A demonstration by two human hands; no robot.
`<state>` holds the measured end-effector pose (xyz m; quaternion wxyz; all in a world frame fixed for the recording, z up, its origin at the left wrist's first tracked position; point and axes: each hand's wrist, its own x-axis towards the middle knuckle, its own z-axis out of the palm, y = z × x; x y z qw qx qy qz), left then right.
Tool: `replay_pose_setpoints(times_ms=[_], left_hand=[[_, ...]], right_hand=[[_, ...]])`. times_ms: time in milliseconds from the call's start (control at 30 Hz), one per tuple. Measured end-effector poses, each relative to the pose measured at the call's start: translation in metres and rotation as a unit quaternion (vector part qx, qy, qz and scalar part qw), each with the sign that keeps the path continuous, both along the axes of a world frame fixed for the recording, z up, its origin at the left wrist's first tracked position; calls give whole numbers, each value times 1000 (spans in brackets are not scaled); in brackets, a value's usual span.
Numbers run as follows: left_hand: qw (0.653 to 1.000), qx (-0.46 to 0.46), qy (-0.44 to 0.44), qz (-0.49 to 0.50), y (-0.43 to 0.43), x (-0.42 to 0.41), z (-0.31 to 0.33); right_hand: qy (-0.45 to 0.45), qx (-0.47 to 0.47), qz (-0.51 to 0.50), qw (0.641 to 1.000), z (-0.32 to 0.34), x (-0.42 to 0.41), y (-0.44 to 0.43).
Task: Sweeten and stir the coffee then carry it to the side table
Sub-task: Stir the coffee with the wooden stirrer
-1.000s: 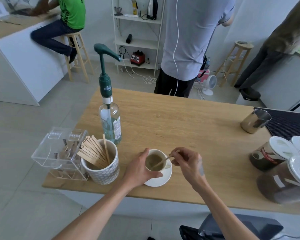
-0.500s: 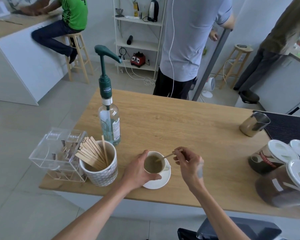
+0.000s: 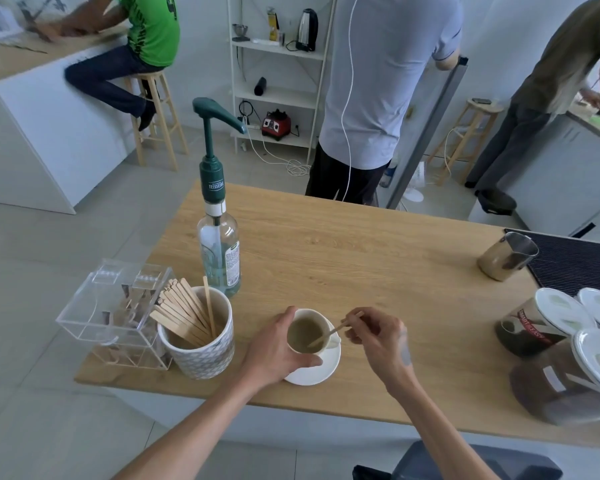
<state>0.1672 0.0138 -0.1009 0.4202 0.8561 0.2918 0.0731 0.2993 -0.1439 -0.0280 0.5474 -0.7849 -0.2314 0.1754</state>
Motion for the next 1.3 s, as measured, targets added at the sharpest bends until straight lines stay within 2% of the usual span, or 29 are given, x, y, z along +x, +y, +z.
replay_pose_setpoints(times_ms=[100,267,433,600,867,1133,1300], left_hand=[[1000,1,-8,2,-1,0,0],[1000,1,-13,-1,0,-1,2],[1000,0,-1,6,-1,0,2],[1000,-1,5,-2,0,1,1],[1000,-7,12,8,-2,-1,4],[1000,-19,9,13,-2,-1,4],[1000,-9,4,8,-2,-1,4]], right_hand=[[-33,9,-56,998,-2,5,4],[-4,7,5,1000,1,-8,6],[-18,14,-63,998,-2,2,4],[8,8,-11,1000,-1,-11,11],[-29,6,-110,993,-4,-2,-7],[-4,51,-185,981,12,13,-22],[7,69,-193,979,20,20,-27]])
